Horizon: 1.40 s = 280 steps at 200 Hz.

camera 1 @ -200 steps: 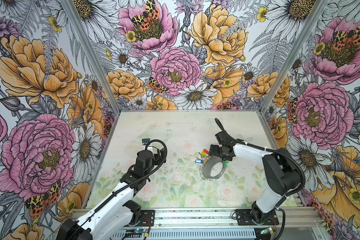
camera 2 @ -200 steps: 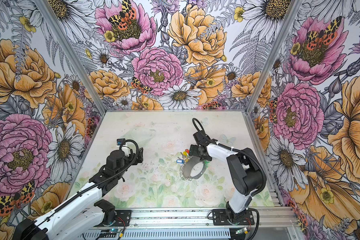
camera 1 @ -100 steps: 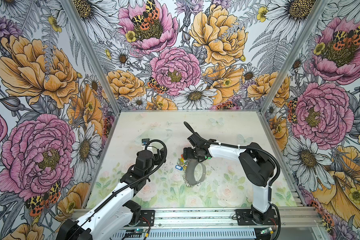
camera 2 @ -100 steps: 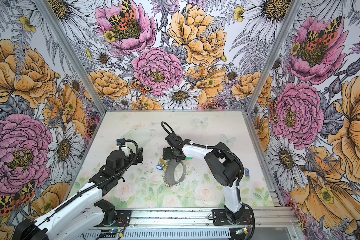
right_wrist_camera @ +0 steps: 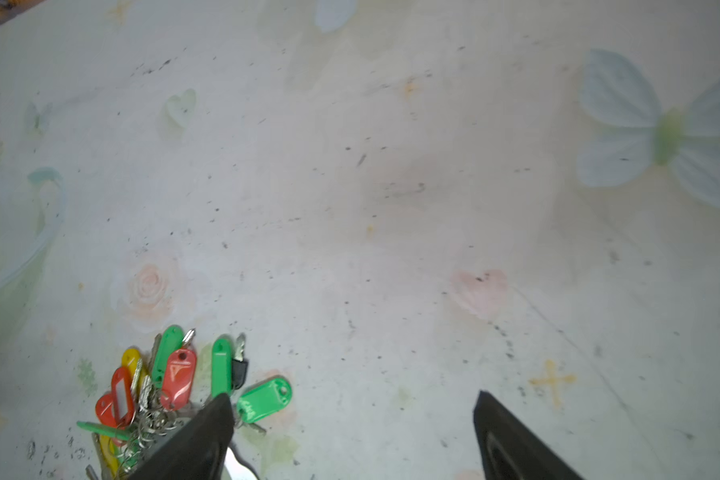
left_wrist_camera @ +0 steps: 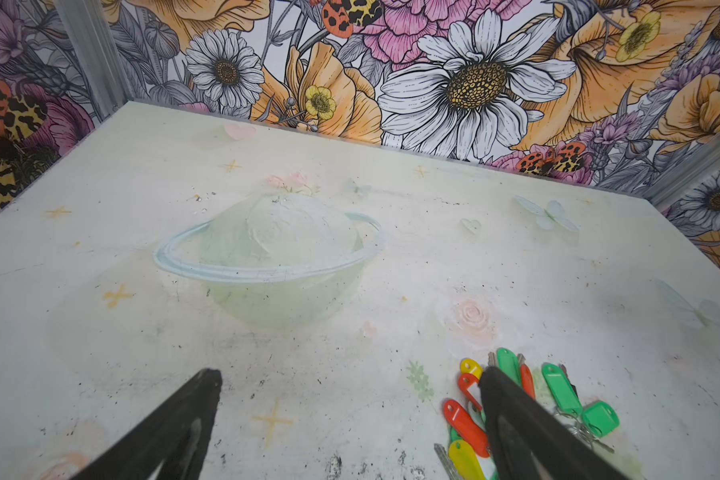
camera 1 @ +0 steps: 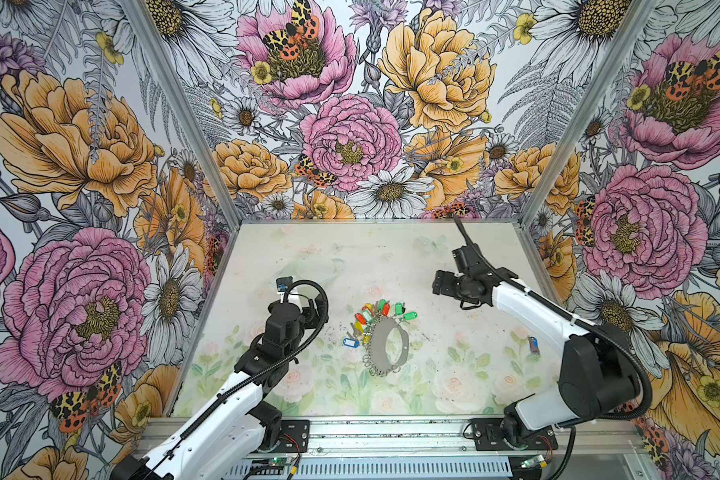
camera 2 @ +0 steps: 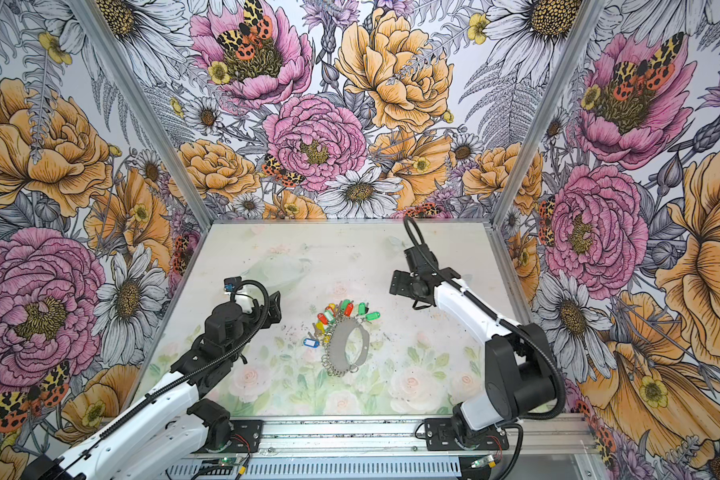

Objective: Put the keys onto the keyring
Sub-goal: 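Drag the metal key plate toward the table centre with the right gripper, release, then move the right gripper over the loose blue-tagged key near the table edge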

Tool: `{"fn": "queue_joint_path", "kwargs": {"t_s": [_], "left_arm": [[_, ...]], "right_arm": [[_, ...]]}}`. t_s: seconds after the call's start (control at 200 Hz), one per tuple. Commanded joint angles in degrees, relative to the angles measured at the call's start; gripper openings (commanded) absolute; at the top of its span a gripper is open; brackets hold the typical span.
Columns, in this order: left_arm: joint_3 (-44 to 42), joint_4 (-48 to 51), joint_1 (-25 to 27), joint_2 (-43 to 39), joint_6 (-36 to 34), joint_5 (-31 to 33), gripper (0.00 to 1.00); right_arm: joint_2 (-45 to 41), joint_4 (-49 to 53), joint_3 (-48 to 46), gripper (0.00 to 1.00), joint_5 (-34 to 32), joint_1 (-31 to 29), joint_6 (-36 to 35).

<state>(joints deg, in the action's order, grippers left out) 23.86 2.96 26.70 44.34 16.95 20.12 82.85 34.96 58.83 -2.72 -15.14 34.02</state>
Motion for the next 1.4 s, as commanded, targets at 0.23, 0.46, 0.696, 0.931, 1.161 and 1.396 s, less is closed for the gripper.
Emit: {"fn": "queue_joint_path", "kwargs": {"t_s": [0.23,0.46,0.696,0.931,1.161,1.396], "left_arm": [[-0.7,-0.5,-0.6,-0.5,0.5,1.4,0.99],[-0.7,-0.7,-1.0,-0.1,0.6,1.0,0.99],[-0.6,-0.9,-1.3,0.3,0.5,0.7,0.99],[-0.4,-1.2,-1.7,1.2,0.3,0.2,0.99],[-0.4,-1.2,-1.8,1.3,0.2,0.6,0.99],[-0.7,-0.9,-2.2,0.5,0.3,0.6,0.99]], "right_arm": [[-6.5,8.4,-10.1,0.93,-8.1,25.0,1.0],[-5.6,8.1,-13.0,0.96,-8.5,34.3,3.5],[-2.1,5.2,-16.2,0.96,-2.1,36.1,4.3],[0.8,0.4,-19.4,0.93,4.7,35.2,4.1],[2.4,-1.8,-20.4,0.87,9.0,23.4,7.3],[1.1,-1.3,-17.2,0.82,7.0,13.0,10.4]]}}
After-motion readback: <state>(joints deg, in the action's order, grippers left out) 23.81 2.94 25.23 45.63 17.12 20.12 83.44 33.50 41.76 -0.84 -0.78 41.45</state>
